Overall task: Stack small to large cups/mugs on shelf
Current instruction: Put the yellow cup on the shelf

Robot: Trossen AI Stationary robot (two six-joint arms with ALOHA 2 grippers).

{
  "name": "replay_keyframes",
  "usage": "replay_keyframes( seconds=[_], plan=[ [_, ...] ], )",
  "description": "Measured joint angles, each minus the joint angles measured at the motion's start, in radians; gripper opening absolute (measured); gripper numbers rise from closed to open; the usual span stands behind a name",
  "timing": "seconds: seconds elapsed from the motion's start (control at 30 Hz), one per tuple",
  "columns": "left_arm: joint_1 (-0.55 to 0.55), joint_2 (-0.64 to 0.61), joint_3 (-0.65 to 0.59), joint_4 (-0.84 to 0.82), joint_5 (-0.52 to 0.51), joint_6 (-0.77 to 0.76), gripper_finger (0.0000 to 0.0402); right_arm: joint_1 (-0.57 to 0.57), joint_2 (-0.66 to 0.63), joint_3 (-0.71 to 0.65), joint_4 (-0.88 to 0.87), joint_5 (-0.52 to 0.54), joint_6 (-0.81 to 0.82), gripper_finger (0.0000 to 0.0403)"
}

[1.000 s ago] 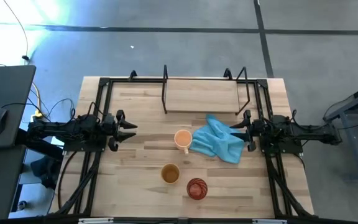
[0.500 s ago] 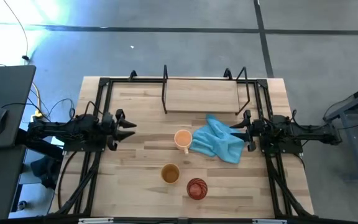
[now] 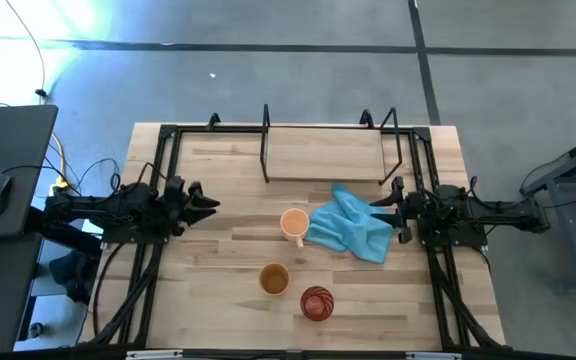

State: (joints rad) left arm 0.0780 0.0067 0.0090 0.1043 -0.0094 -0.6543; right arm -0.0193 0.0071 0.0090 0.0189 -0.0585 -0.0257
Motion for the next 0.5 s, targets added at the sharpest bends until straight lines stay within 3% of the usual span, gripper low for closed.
replay_keyframes(
  seconds=[0.2, 0.37, 0.5],
  plan=[
    [0.000, 0.000, 0.000, 0.001, -0.010, -0.114, 0.0163, 0.000, 0.000, 0.000, 0.003, -0.002, 0.029, 0.0126],
    [0.000, 0.001, 0.000, 0.016, -0.010, -0.216, 0.0163, 0.000, 0.000, 0.000, 0.099, 0.021, 0.387, 0.0126],
    [0.000, 0.022, 0.000, 0.069, 0.005, -0.248, 0.0163, 0.000, 0.000, 0.000, 0.166, 0.041, 0.521, 0.0126]
  ],
)
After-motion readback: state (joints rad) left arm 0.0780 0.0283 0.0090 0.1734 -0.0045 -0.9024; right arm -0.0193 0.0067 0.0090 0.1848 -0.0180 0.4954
